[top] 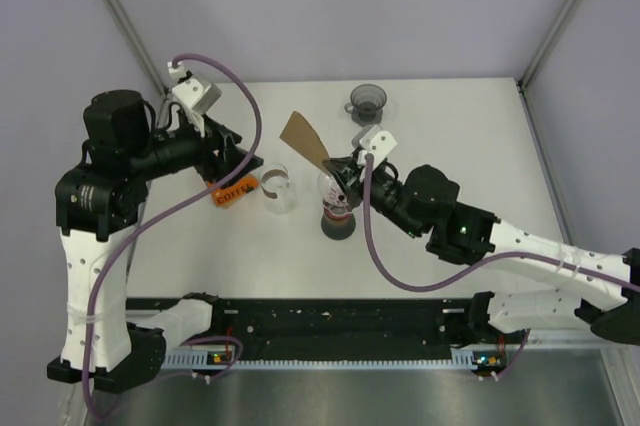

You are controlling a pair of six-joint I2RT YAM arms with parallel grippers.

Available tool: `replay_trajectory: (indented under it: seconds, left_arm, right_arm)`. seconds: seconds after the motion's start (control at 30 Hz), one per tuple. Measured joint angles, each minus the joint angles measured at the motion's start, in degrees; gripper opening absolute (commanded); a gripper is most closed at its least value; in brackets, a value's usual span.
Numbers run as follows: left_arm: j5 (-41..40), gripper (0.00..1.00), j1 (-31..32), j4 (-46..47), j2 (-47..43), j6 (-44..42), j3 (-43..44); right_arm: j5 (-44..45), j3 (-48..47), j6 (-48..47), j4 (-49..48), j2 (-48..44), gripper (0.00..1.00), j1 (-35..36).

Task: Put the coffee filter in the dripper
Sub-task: Place the coffee filter at the coffee filter holder.

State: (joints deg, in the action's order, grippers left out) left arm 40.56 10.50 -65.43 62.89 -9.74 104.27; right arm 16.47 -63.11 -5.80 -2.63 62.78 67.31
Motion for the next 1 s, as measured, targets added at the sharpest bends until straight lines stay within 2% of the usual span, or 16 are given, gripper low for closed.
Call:
replay_trajectory:
  seconds: [0.1, 0.27, 0.4, 0.5, 0.63, 0.8, 0.9, 1.0]
  left_arm:
    - [-0.79, 0.73, 0.09, 3.74, 1.6, 5.66, 0.0]
    - [-0.48, 0.75, 1.05, 8.63, 5.14, 14.69, 0.0]
    - [-1.09, 0.71, 2.36, 9.84, 6.56, 18.49, 0.33]
    - [-3.02, 0.66, 2.69, 10.1, 6.69, 18.95, 0.74]
    - [-4.57, 0.65, 2.73, 10.82, 6.91, 19.47, 0.48]
    - [-4.13, 0.71, 2.78, 12.17, 8.04, 20.9, 0.26]
    - [-2.82, 0.7, 2.78, 12.87, 8.59, 22.03, 0.26]
    - [-2.08, 0.57, 2.78, 13.66, 8.61, 23.3, 0.17]
  right_arm:
    - [8.11, -1.11, 0.22, -3.98, 2.36, 0.0, 2.14]
    - [19.37, -7.1, -4.33, -8.31, 12.31, 0.0, 5.9]
    - [25.42, -8.15, -8.76, -10.29, 17.81, 0.0, 6.73]
    - [27.5, -8.24, -11.21, -11.63, 19.1, 0.0, 6.88]
    - [28.46, -9.49, -13.16, -12.98, 20.09, 0.0, 7.15]
    - [28.52, -10.84, -14.19, -13.7, 20.74, 0.0, 7.3]
    - [28.5, -10.84, -14.38, -13.92, 20.76, 0.0, 7.32]
    - [28.37, -10.84, -14.62, -13.92, 20.9, 0.0, 7.32]
